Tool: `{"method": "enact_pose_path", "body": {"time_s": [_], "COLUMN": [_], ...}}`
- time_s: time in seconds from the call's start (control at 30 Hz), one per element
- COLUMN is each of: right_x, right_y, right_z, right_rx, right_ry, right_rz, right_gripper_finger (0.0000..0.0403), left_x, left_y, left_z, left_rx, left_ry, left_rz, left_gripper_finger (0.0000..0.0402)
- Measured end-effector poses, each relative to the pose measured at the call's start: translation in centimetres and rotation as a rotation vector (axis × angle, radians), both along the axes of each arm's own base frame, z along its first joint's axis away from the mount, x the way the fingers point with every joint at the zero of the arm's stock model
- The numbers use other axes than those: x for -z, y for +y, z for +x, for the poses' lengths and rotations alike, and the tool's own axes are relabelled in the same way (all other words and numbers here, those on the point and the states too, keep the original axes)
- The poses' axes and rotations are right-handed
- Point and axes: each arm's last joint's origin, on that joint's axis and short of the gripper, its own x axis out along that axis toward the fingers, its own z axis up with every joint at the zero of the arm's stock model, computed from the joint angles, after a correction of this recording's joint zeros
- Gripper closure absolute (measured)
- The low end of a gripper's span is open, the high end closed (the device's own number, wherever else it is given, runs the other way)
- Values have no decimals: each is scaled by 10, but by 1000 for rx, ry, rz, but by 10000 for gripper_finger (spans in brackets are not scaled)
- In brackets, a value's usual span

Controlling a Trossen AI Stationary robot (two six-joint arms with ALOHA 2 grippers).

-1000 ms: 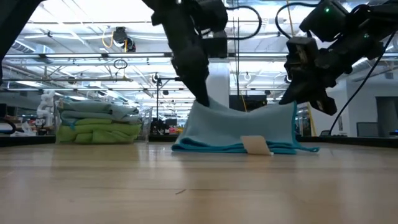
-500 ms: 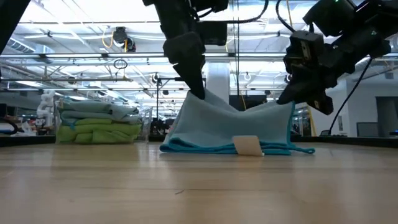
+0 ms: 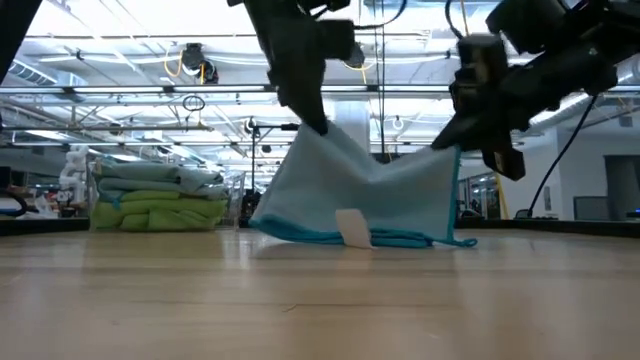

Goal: Fold microfiber towels
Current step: Fold the blue microfiber cloth

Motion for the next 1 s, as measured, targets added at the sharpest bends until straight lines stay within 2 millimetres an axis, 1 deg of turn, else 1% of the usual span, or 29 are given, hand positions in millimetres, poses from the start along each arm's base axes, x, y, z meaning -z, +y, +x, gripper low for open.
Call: {"method": "enact_pose_path", "body": {"time_s": [0.1,0.17,0.23,0.3,0.37,0.4,0.47,0.53,0.6,0.67,0.73,0.8,0.83,0.9,1.0], "right_x": [-8,-17,-27,-40,-49,-51,-48,-41,-31,-22,-15,-15,-16,-15,-7], "right_y": [5,11,17,22,25,25,21,14,5,-5,-13,-20,-22,-22,-19], "right_z": [-4,-5,-8,-11,-15,-17,-21,-22,-26,-28,-32,-31,-31,-30,-27], "right_rx": [-124,-219,-321,-403,-452,-451,-419,-351,-259,-128,-10,72,91,99,126], "right_ry": [-44,-102,-161,-246,-285,-295,-255,-203,-111,-28,50,48,48,50,114], "right_rz": [79,153,241,320,363,369,353,295,225,127,49,-4,-21,-61,-123], "right_gripper_finger": [399,399,399,399,399,399,399,399,399,399,399,399,399,399,399], "left_x": [-14,-25,-38,-50,-58,-60,-60,-50,-35,-18,-8,-3,0,2,16], "left_y": [-4,-11,-20,-30,-40,-43,-46,-42,-31,-15,1,13,16,16,9], "left_z": [-4,-8,-12,-15,-17,-15,-13,-6,0,6,10,10,12,14,20], "left_rx": [82,161,233,299,367,407,437,389,277,141,20,-45,-55,-57,-3], "left_ry": [-62,-95,-140,-185,-224,-257,-287,-281,-236,-165,-131,-106,-102,-108,-77], "left_rz": [-213,-388,-534,-613,-629,-615,-553,-428,-263,-101,22,85,102,127,176], "left_gripper_finger": [378,389,391,386,382,381,383,388,390,386,379,376,376,381,392]}}
